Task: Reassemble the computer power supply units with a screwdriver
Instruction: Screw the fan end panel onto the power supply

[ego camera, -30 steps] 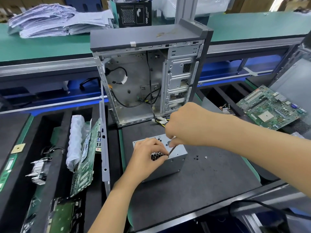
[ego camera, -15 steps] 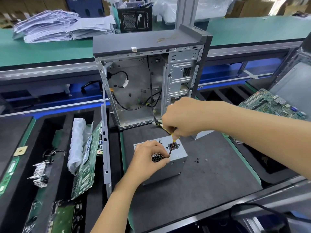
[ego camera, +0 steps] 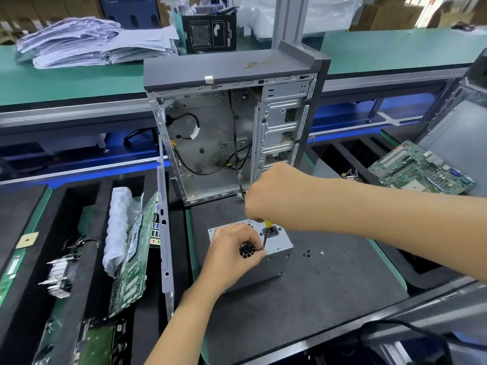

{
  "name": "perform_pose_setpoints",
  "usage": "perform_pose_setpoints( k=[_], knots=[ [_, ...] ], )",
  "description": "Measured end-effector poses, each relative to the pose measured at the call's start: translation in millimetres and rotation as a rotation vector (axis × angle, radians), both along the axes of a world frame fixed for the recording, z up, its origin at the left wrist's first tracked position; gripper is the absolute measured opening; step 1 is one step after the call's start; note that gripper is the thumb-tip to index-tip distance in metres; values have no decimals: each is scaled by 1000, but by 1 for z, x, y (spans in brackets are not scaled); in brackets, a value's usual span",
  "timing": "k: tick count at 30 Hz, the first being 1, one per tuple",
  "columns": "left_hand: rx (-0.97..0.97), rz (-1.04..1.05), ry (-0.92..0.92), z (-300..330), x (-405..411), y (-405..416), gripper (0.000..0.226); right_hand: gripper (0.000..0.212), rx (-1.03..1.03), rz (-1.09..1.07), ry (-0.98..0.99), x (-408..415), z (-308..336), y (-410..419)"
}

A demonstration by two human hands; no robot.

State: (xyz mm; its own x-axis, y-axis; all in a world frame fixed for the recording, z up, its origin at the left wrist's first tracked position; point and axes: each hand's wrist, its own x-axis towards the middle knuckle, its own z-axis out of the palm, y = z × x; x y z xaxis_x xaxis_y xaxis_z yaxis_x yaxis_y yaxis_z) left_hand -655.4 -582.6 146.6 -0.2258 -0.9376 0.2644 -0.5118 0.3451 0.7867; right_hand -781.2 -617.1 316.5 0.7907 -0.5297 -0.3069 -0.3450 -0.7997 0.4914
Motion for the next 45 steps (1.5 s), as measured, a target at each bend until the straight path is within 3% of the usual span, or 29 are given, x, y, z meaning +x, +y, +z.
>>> perform_pose_setpoints(
  k=[4,8,17,24,27,29,32,35,37,40,45],
  knots=[
    [-14,-22,-30,-4,0,-1,8,43,-59,23,55,0,-7,2],
    [-17,-17,-5,-5,0,-1,10,35,-31,-72,93,3,-7,5],
    [6,14,-16,-3,0,-1,13,27,-78,76,31,8,-9,5],
    [1,-10,-14,-2,0,1,10,38,-105,49,81,8,-9,0],
    [0,-11,-24,0,-1,1,14,25,-9,-79,53,7,-9,-6],
    [3,2,-42,0,-1,1,15,36,121,-151,31,5,-5,-10],
    [15,0,-63,0,0,1,10,26,138,-108,4,2,-2,-14],
    [26,-18,-103,2,1,1,13,50,41,-59,-1,0,1,-15],
    [32,-26,-138,3,1,1,18,52,4,-39,10,1,1,-14],
    [27,-35,-145,3,2,2,30,47,27,-59,36,0,-5,-15],
    [41,-22,-152,4,2,3,30,12,187,-143,33,-4,-1,-18]
  ],
)
